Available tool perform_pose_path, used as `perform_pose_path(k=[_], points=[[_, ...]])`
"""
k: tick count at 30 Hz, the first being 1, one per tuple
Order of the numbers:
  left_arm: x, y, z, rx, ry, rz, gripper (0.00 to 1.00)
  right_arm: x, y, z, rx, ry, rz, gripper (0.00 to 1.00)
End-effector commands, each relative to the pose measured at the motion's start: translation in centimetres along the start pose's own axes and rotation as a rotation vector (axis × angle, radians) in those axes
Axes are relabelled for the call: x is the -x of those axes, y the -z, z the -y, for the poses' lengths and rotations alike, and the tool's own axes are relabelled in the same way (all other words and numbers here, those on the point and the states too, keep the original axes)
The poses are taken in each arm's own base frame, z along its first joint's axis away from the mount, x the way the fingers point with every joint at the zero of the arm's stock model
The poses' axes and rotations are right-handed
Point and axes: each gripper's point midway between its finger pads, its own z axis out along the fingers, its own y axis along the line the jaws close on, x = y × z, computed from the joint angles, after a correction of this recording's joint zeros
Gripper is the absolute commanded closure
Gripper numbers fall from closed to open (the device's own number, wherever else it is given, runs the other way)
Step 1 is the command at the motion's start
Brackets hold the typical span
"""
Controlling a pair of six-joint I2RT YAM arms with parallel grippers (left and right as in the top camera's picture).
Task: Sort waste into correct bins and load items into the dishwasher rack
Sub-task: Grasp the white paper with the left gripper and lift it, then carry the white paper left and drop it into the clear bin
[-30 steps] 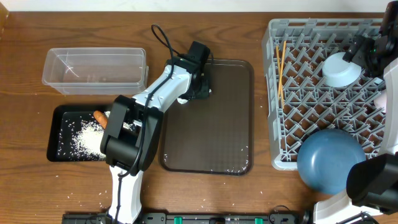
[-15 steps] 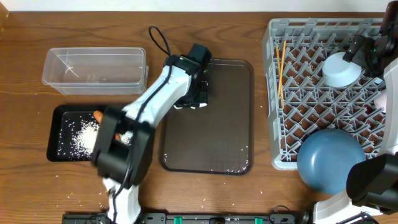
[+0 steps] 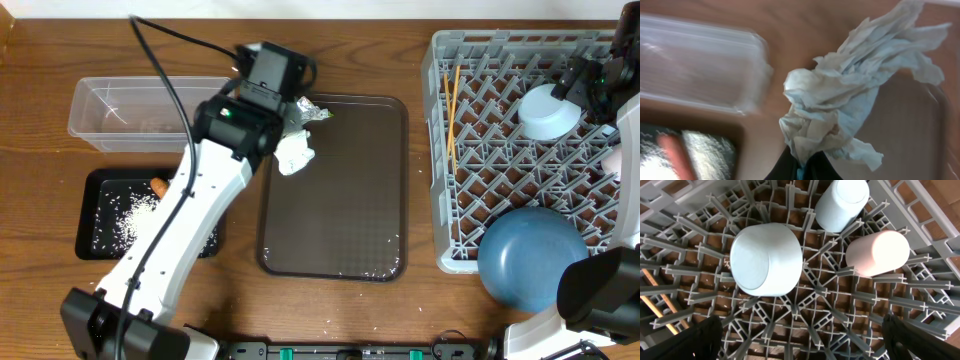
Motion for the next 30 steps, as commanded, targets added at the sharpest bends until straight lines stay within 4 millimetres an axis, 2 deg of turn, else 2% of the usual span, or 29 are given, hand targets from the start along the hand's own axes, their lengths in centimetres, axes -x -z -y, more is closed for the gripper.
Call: perform_pose_path(k=[1, 3, 4, 6, 7, 8, 9, 10, 12, 15, 19, 21, 24, 27, 30], points=[[2.8, -1.9, -6.0, 0.255, 0.062, 0.106, 0.94, 0.6, 0.6, 0.1, 0.002, -0.015, 0.02, 0.01], [3.5, -3.4, -7.8, 0.291, 0.112, 0.108, 0.94, 0.6, 0.6, 0.1, 0.002, -0.015, 0.02, 0.01], [3.8, -4.7, -9.5, 0.324, 0.181, 0.107, 0.94, 0.6, 0.6, 0.1, 0.002, -0.015, 0.02, 0.01], [3.8, -5.9, -11.2, 0.354, 0.265, 0.099, 0.94, 0.6, 0.6, 0.1, 0.002, -0.015, 0.02, 0.01], [3.5, -6.7, -12.3, 0.372, 0.331, 0.087, 0.88, 0.6, 0.6, 0.1, 0.002, -0.015, 0.02, 0.01], [3.1, -7.6, -13.2, 0.379, 0.386, 0.068, 0.66, 0.6, 0.6, 0.1, 0.002, -0.015, 0.021, 0.01], [2.8, -8.4, -13.9, 0.379, 0.422, 0.047, 0.38, 0.6, 0.6, 0.1, 0.002, -0.015, 0.02, 0.01], [2.4, -9.3, -14.4, 0.377, 0.453, 0.023, 0.2, 0.6, 0.6, 0.1, 0.002, -0.015, 0.02, 0.01], [1.7, -10.4, -15.3, 0.372, 0.481, -0.017, 0.14, 0.6, 0.6, 0.1, 0.002, -0.015, 0.02, 0.01], [0.5, -10.9, -15.6, 0.339, 0.502, -0.091, 0.13, 0.6, 0.6, 0.1, 0.002, -0.015, 0.02, 0.01], [-1.2, -10.6, -13.4, 0.218, 0.501, -0.208, 0.13, 0.6, 0.6, 0.1, 0.002, -0.015, 0.02, 0.01], [-2.2, -10.3, -10.6, 0.092, 0.457, -0.289, 0.14, 0.6, 0.6, 0.1, 0.002, -0.015, 0.02, 0.01], [-3.6, -9.5, -5.3, -0.128, 0.317, -0.383, 0.14, 0.6, 0.6, 0.1, 0.002, -0.015, 0.02, 0.01], [-5.3, -8.7, -1.6, -0.19, 0.178, -0.409, 0.14, 0.6, 0.6, 0.1, 0.002, -0.015, 0.02, 0.01], [-7.4, -8.8, 0.5, -0.162, 0.107, -0.412, 0.17, 0.6, 0.6, 0.1, 0.002, -0.015, 0.02, 0.01]])
